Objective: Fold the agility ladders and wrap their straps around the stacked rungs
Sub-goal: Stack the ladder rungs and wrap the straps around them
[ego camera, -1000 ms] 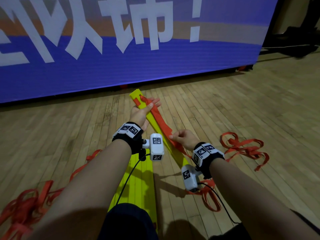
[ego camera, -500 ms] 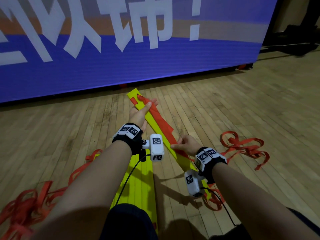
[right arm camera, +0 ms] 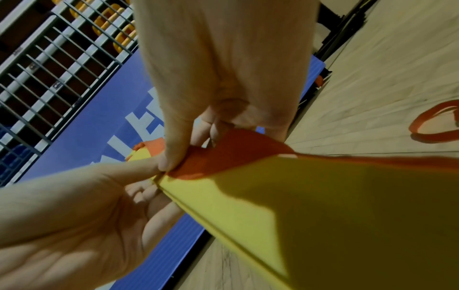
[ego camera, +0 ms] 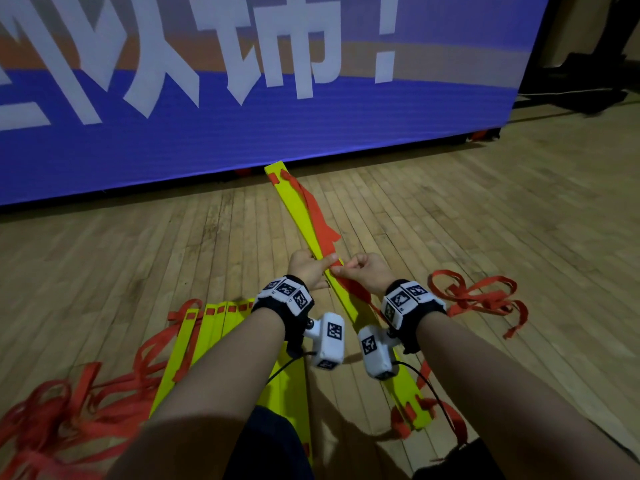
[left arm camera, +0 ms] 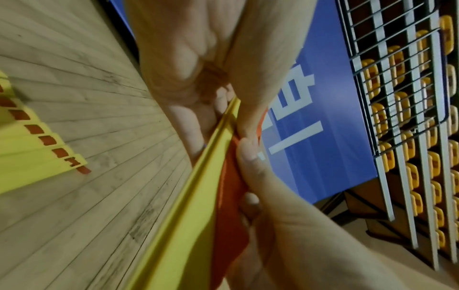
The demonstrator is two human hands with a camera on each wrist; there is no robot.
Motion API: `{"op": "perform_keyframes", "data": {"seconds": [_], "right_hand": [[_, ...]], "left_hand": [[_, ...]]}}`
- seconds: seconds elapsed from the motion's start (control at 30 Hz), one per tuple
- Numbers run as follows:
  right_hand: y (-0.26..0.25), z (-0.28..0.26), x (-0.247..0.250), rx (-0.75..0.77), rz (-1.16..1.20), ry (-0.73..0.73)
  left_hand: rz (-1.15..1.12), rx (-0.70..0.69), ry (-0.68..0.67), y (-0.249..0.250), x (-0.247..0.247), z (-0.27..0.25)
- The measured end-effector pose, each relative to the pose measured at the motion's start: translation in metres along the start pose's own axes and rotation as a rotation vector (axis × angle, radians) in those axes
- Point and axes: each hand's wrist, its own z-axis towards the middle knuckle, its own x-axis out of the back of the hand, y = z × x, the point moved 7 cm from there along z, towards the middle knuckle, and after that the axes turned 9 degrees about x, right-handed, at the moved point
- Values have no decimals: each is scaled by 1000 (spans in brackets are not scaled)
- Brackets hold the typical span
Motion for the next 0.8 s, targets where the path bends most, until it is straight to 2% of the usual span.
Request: {"op": "perform_keyframes", "data": {"seconds": [0.27, 0.6, 0.8], "right_hand": [[4, -7, 2, -62, -6, -131], [8, -22, 1, -116, -243, -298], [9, -28, -7, -158, -307, -343]], "left_hand": [[-152, -12, -102, 6, 13, -6], [-267, -100, 5, 21, 43, -2], [-339, -143, 9, 32, 52, -4]]}}
